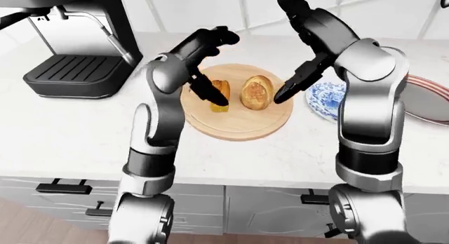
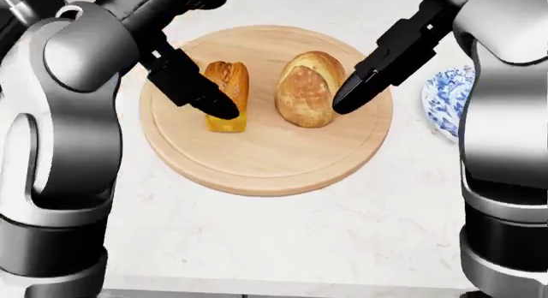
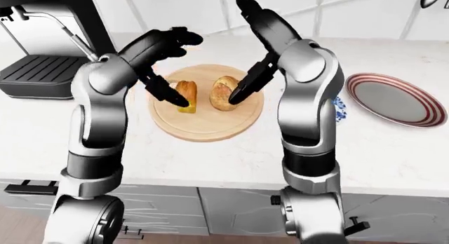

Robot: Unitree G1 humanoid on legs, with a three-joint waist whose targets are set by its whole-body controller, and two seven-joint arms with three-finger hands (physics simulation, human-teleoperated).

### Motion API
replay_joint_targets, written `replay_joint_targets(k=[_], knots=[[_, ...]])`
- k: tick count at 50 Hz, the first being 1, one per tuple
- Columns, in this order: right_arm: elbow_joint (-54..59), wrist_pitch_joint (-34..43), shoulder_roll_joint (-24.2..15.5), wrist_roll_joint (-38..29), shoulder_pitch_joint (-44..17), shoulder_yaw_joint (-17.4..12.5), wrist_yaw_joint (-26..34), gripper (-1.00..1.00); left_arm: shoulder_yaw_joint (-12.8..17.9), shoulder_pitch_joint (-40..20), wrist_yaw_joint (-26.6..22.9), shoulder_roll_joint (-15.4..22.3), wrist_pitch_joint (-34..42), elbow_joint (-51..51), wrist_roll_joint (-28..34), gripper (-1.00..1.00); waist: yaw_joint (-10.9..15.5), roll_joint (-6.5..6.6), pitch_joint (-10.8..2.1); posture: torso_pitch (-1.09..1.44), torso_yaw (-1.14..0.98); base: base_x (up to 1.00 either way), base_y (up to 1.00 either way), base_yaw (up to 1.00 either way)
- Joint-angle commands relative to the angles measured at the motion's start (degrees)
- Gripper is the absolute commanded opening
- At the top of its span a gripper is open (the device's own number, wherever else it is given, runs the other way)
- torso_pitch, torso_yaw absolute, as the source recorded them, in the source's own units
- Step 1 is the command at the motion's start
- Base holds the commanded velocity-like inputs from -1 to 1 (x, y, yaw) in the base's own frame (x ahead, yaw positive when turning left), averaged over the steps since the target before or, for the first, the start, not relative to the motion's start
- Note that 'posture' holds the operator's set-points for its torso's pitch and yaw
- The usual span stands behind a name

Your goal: Place all breads on the cutting board.

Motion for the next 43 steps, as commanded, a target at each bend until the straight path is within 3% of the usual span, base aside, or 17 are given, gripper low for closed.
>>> replay_joint_targets(k=[1, 9, 15, 24, 28, 33, 39, 43], knots=[[-3.76, 1.39, -1.43, 0.45, -2.33, -1.37, 0.71, 1.00, 1.37, -2.62, -1.24, 1.49, 2.05, -4.79, -0.26, 0.55, 0.02, -0.07, -1.98, 0.00, 0.00, 0.00, 0.00, 0.00], [-13.41, 9.14, -6.77, 2.59, -1.98, -3.81, 5.85, 1.00, 3.67, -2.56, -7.45, 6.90, 9.92, -16.78, -0.59, 0.52, 0.06, 0.10, -1.46, 0.00, 0.00, 0.00, 0.00, 0.00], [-21.22, 14.18, -13.13, 2.23, 0.71, -6.12, 10.06, 1.00, 5.73, 0.21, -12.07, 11.12, 16.16, -27.30, -0.38, 0.58, 0.10, -0.01, -1.07, 0.00, 0.00, 0.00, 0.00, 0.00], [-31.92, 20.32, -22.40, 1.85, 5.98, -11.63, 17.10, 1.00, 9.51, 5.11, -14.17, 16.21, 21.03, -36.51, -1.80, 0.80, 0.28, -0.11, -0.62, 0.00, 0.00, 0.00, 0.00, 0.00], [-36.17, 20.44, -26.62, 3.04, 12.08, -16.36, 17.84, 1.00, 12.16, 7.38, -13.44, 19.04, 22.78, -38.68, -4.29, 0.87, 0.36, -0.27, -0.55, 0.00, 0.00, 0.00, 0.00, 0.00], [-41.90, 20.52, -29.99, 6.66, 21.08, -24.79, 18.00, 1.00, 14.09, 11.33, -12.39, 22.45, 24.91, -41.75, -6.20, 1.00, 0.35, -0.43, -0.65, 0.00, 0.00, 0.00, 0.00, 0.00], [-46.14, 16.75, -31.80, 9.44, 33.72, -37.83, 18.68, 1.00, 17.01, 17.85, -13.96, 26.60, 29.17, -46.48, -4.54, 1.00, 0.37, -0.53, -0.50, 0.00, 0.00, 0.00, 0.00, 0.00], [-46.91, 15.78, -32.09, 12.90, 37.94, -46.61, 20.27, 1.00, 20.65, 19.59, -15.55, 29.43, 32.46, -50.05, -4.36, 1.00, 0.30, -0.45, -0.48, 0.00, 0.00, 0.00, 0.00, 0.00]])
